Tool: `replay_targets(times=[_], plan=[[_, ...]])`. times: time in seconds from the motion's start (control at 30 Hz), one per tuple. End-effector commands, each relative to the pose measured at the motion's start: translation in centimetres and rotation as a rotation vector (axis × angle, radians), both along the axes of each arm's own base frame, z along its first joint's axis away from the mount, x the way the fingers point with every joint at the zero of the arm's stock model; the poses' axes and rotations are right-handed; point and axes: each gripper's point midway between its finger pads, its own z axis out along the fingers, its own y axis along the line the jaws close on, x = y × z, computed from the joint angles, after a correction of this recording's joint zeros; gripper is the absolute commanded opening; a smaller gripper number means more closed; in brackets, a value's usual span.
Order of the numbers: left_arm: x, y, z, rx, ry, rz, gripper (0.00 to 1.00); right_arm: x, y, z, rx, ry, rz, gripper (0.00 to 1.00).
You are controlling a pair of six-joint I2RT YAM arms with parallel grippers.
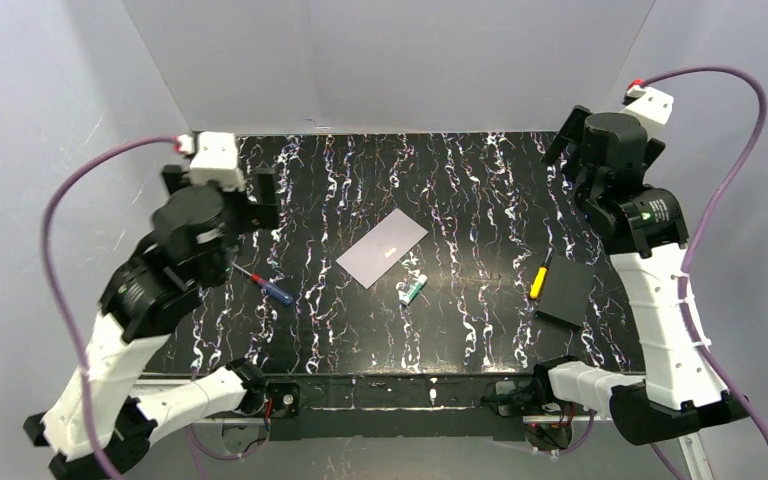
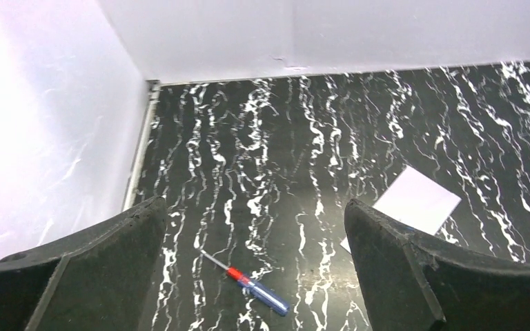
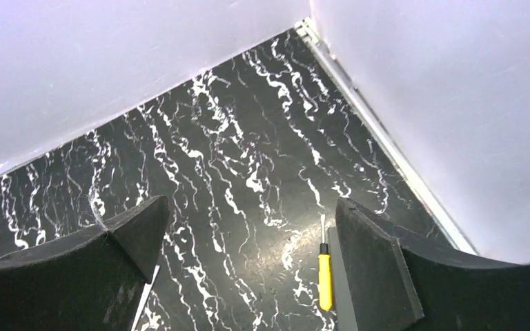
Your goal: Place the letter into the envelope and seal it
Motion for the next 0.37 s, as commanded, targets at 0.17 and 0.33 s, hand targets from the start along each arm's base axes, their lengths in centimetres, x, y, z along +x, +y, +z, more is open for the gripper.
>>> replay_targets(times=[0.17,0.33], plan=[[-6.2,7.7,-0.7,-0.071,0.005,0.178,0.98,-2.1,-2.5,2.6,-0.064,-0.027,-0.084,0.99],[-7.1,8.1,-1.8,-0.075,0.036,0.162,0.98,-2.7,-2.3,2.5,-0.059,-0.015,-0.059,0.99]])
